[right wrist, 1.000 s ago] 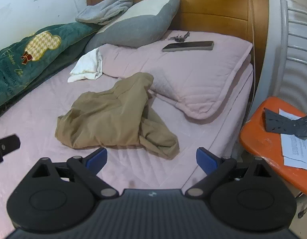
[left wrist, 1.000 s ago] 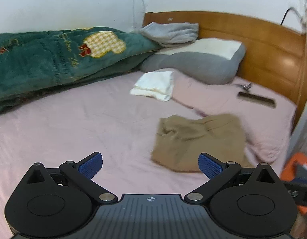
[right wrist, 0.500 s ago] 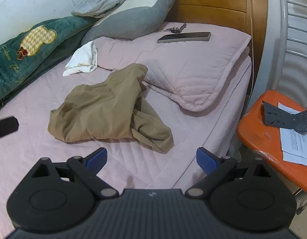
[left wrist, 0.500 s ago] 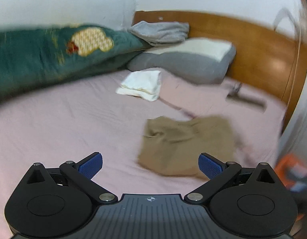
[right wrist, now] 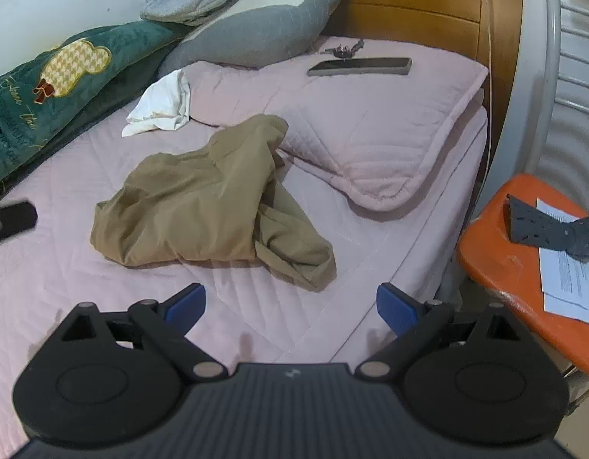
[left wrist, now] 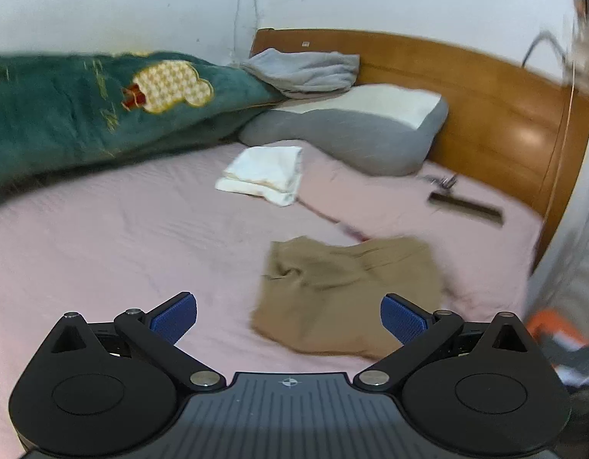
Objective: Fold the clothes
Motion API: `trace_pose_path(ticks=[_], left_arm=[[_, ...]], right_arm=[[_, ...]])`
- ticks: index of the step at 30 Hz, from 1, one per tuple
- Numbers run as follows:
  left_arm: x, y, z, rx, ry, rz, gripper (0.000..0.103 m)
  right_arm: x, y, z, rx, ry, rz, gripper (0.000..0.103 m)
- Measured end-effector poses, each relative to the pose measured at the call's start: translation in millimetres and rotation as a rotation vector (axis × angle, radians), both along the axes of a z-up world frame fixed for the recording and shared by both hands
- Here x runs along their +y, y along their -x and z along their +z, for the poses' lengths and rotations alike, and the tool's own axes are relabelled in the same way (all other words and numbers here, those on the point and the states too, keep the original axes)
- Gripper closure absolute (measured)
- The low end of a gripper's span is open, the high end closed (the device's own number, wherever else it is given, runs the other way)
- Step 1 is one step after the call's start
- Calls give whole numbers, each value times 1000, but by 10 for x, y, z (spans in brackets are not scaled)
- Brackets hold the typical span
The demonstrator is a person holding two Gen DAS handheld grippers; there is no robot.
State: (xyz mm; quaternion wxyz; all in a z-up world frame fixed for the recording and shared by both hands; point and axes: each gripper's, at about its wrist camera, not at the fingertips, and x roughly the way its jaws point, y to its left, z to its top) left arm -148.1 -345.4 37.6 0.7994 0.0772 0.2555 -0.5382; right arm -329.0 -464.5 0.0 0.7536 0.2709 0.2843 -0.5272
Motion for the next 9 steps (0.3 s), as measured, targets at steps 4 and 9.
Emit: trace_pose_path(ticks=[4, 9], left_arm=[[-23, 57, -59, -47, -15, 16, 0], [-31, 144, -86, -133, -56, 29, 0]], right_arm=[[6, -24, -16, 7, -4, 14, 6], [2, -41, -25, 4, -6, 17, 6]])
